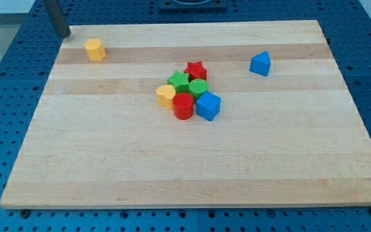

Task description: Push the yellow hexagon into blue triangle

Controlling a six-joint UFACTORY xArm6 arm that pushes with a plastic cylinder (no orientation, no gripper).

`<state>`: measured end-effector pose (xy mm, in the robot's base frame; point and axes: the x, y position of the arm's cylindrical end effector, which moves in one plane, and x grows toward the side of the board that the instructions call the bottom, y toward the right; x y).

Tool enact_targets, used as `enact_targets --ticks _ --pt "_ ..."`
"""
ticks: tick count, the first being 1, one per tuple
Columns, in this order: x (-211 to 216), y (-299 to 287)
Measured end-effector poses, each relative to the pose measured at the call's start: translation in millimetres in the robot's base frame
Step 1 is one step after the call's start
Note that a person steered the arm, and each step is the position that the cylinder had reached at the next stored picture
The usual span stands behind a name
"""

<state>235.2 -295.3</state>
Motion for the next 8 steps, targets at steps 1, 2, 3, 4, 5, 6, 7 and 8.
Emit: enact_targets --ticks 1,2,3,4,5,6,7,8 --pt "30 18" --pt "53 79" --pt "63 156" --pt "63 211" --pt "78 205" --pt "95 207" --pt "101 248" --pt "96 252"
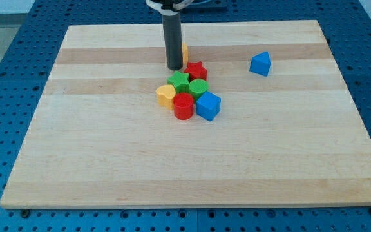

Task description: Push the yellow hexagon into blue triangle

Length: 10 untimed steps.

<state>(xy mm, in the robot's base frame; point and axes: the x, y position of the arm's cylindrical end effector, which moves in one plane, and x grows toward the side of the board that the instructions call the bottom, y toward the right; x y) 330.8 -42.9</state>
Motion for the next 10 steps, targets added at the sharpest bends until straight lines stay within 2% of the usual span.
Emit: enact_targets --ticks 2,3,4,5,6,7,9,10 --pt "0 -73" --pt "-20 -74" --pt "-30 -32" --pt "-30 44" --pt "-30 96" --pt "-30 96" --pt "-64 96" --pt "-71 120"
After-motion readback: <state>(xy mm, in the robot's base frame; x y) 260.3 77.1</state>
